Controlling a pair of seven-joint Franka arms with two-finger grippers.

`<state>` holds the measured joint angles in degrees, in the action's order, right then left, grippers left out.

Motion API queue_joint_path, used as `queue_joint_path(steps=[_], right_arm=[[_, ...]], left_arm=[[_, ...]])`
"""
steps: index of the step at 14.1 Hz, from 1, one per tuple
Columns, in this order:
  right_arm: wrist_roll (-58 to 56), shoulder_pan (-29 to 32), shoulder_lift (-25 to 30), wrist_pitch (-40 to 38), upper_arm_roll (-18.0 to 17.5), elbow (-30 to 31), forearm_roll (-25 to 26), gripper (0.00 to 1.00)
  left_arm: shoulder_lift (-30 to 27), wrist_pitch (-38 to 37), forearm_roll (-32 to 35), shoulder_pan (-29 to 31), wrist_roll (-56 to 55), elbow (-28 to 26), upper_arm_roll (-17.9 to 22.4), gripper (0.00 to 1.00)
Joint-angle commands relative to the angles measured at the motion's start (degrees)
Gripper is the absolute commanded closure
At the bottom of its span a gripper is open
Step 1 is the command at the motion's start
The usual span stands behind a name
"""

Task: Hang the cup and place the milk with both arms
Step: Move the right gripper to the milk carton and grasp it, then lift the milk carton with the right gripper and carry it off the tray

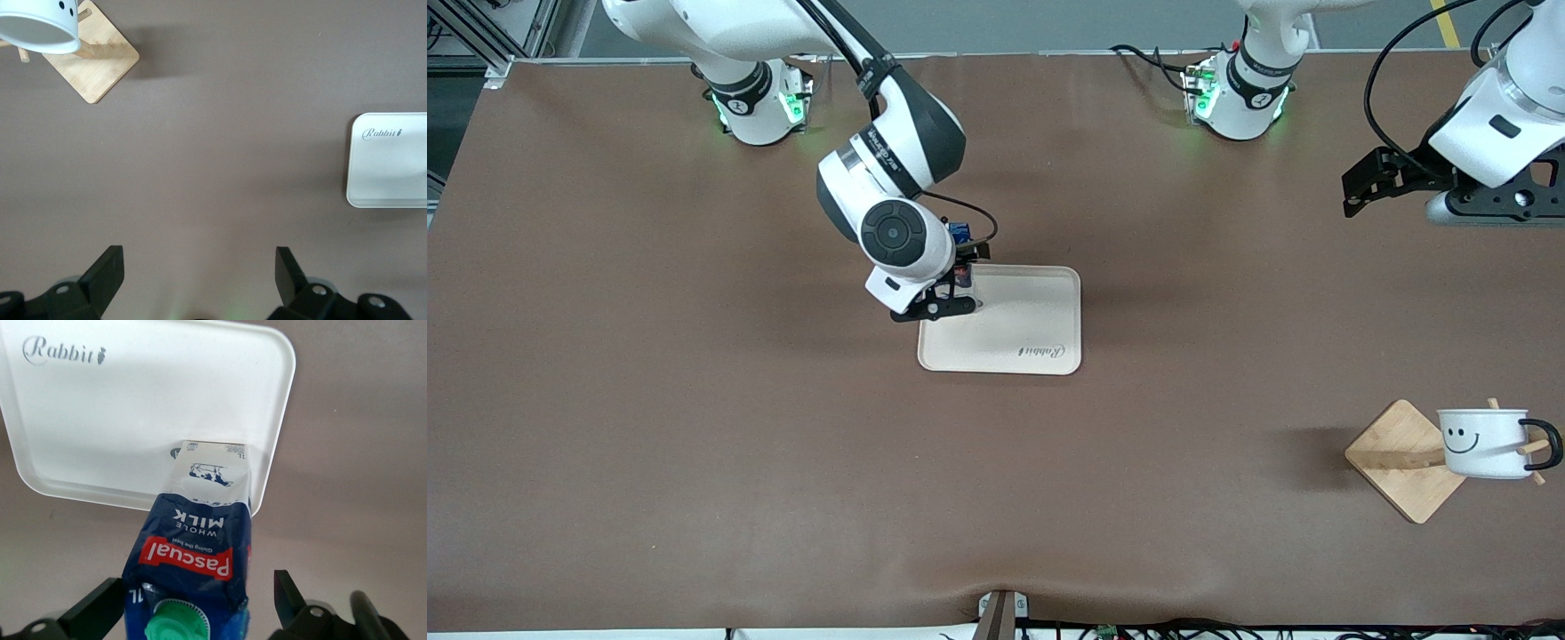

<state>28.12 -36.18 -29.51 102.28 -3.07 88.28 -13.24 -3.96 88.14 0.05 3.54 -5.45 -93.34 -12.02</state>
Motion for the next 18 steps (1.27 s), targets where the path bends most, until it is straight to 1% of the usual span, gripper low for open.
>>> queue_joint_path(steps=[1, 10, 11, 13, 18], right_arm=[[1.06, -1.35, -0.03, 2.39, 0.61, 3.38, 0.41, 0.0], [2.55, -0.56, -0.03, 1.52, 0.43, 1.46, 0.06, 0.0], [2.46, -0.38, -0.03, 1.08, 0.35, 1.46, -0.38, 0.0], [2.46, -0.03, -0.03, -0.32, 0.52, 1.54, -3.97, 0.0], [2.03, -0.12, -0.11, -3.39, 0.61, 2.6, -4.16, 0.0]], left_arm=[[-1.22, 0.46, -0.93, -0.02, 1.41, -1.32, 0.16, 0.0], [-1.22, 0.55, -0.93, -0.2, 1.41, -1.93, 0.07, 0.0], [-1.22, 0.55, -0.93, -0.2, 1.41, -2.11, 0.07, 0.0], [-1.22, 0.55, -0.93, -0.2, 1.41, -2.38, 0.07, 0.0], [-1.31, 0.55, -0.93, -0.2, 1.41, -2.46, 0.07, 0.0]])
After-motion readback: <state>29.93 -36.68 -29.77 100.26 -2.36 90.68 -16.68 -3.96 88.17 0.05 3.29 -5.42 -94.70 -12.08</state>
